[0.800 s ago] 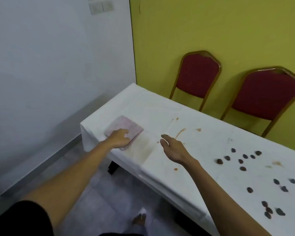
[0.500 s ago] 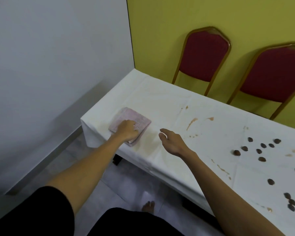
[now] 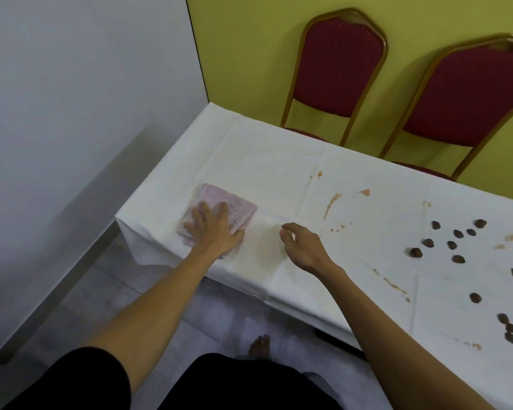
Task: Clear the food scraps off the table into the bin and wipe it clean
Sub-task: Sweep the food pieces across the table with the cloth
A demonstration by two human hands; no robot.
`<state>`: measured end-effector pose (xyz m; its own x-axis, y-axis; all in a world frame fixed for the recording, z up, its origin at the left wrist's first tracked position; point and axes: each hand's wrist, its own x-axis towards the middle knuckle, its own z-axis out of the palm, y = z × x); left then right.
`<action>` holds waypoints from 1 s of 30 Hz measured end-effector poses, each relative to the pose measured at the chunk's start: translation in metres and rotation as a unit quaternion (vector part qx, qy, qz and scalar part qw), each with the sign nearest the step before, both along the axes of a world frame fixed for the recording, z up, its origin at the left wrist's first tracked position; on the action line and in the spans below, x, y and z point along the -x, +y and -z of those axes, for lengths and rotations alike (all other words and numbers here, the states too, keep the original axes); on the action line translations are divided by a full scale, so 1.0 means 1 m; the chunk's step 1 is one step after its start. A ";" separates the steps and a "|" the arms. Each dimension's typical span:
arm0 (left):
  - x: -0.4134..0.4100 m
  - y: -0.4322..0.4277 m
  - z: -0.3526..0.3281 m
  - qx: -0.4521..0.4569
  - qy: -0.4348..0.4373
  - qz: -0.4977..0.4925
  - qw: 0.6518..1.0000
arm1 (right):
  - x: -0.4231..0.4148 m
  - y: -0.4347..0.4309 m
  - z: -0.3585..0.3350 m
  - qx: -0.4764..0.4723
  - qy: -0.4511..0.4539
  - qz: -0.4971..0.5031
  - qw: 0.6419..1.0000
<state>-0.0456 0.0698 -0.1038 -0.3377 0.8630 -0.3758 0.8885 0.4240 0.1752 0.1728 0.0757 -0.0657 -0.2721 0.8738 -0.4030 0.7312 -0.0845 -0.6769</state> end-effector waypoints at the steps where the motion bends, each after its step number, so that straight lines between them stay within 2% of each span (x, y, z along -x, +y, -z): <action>1: -0.004 -0.002 0.000 -0.005 0.006 0.013 1.000 | 0.002 0.001 0.001 -0.003 0.002 0.001 1.000; 4: -0.016 -0.008 0.001 -0.014 0.009 0.046 0.999 | 0.009 0.001 0.002 -0.013 0.002 -0.003 1.000; 7: -0.012 -0.004 -0.002 -0.029 -0.001 0.009 1.000 | 0.011 -0.001 0.003 -0.015 0.004 -0.005 1.000; 11: 0.010 0.004 -0.012 0.058 0.019 -0.039 0.997 | 0.006 -0.004 0.006 -0.019 0.005 0.011 1.000; 15: 0.010 0.008 -0.014 0.064 0.039 -0.005 0.997 | 0.000 -0.008 0.014 -0.046 0.011 0.045 0.998; 19: 0.001 0.002 -0.021 0.027 0.011 -0.001 1.000 | -0.006 -0.011 0.020 -0.059 0.004 0.063 0.996; 23: -0.018 -0.016 -0.023 -0.057 -0.010 0.015 0.998 | -0.009 -0.016 0.024 -0.059 0.002 0.065 0.996; 27: -0.039 -0.029 -0.034 -0.127 -0.090 0.022 0.988 | -0.015 -0.025 0.018 -0.068 0.011 0.081 0.994; 30: -0.073 -0.030 -0.046 -0.171 -0.179 0.008 0.969 | -0.034 -0.033 0.012 -0.078 0.018 0.149 0.986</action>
<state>0.0270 0.0397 -0.0579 -0.2246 0.9615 -0.1580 0.7510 0.2742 0.6007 0.2066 0.0424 -0.0774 -0.0062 0.9675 -0.2528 0.6645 -0.1849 -0.7241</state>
